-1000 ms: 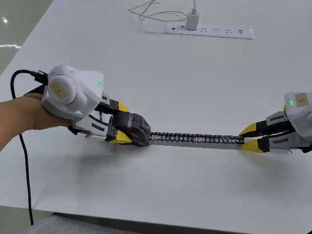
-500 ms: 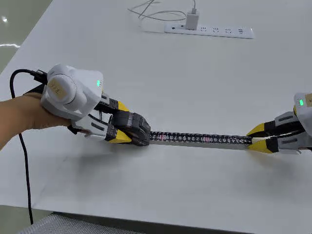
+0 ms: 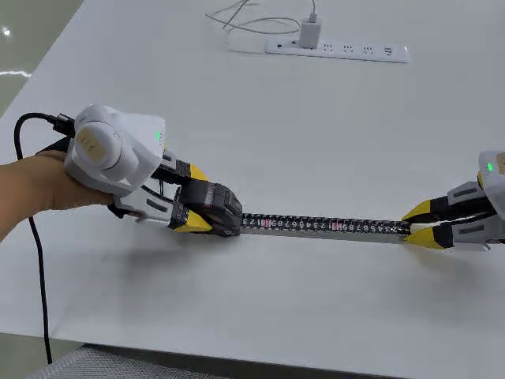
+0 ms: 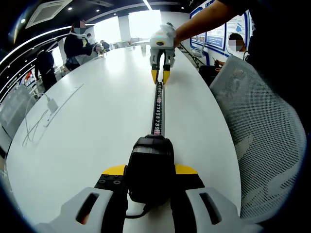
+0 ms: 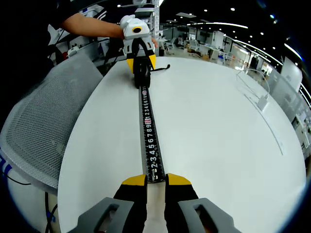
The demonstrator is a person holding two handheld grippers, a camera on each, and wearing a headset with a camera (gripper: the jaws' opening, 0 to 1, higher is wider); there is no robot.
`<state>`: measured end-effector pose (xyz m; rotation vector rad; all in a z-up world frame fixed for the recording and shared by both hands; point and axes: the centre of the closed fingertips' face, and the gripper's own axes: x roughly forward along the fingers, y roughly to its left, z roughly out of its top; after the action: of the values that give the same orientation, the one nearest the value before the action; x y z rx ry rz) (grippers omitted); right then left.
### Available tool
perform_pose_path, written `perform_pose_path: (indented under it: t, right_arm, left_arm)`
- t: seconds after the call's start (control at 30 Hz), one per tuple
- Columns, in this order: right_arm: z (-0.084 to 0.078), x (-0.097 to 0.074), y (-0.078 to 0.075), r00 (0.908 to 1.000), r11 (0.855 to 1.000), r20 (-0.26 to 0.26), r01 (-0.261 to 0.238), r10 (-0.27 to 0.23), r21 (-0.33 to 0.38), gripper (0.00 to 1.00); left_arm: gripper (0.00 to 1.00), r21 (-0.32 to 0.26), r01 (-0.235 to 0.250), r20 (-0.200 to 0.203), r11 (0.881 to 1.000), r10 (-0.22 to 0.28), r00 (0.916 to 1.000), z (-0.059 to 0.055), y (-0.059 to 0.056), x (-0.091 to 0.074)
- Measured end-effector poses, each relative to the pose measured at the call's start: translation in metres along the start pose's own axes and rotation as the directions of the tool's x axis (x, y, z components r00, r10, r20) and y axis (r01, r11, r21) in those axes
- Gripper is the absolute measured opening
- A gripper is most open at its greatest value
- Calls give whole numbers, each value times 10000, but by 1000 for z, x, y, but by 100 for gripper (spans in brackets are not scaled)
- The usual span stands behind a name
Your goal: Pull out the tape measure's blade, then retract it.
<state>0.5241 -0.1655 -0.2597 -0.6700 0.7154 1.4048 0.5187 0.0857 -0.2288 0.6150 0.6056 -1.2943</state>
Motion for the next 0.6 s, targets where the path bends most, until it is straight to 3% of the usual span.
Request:
perform_pose_path:
  t: [0.6]
  right_arm:
    - [1,1,0,10000,10000,-52,9,-9,1,10]
  left_arm:
    - [31,340,-290,-38,9990,292,9996,-1,1,1]
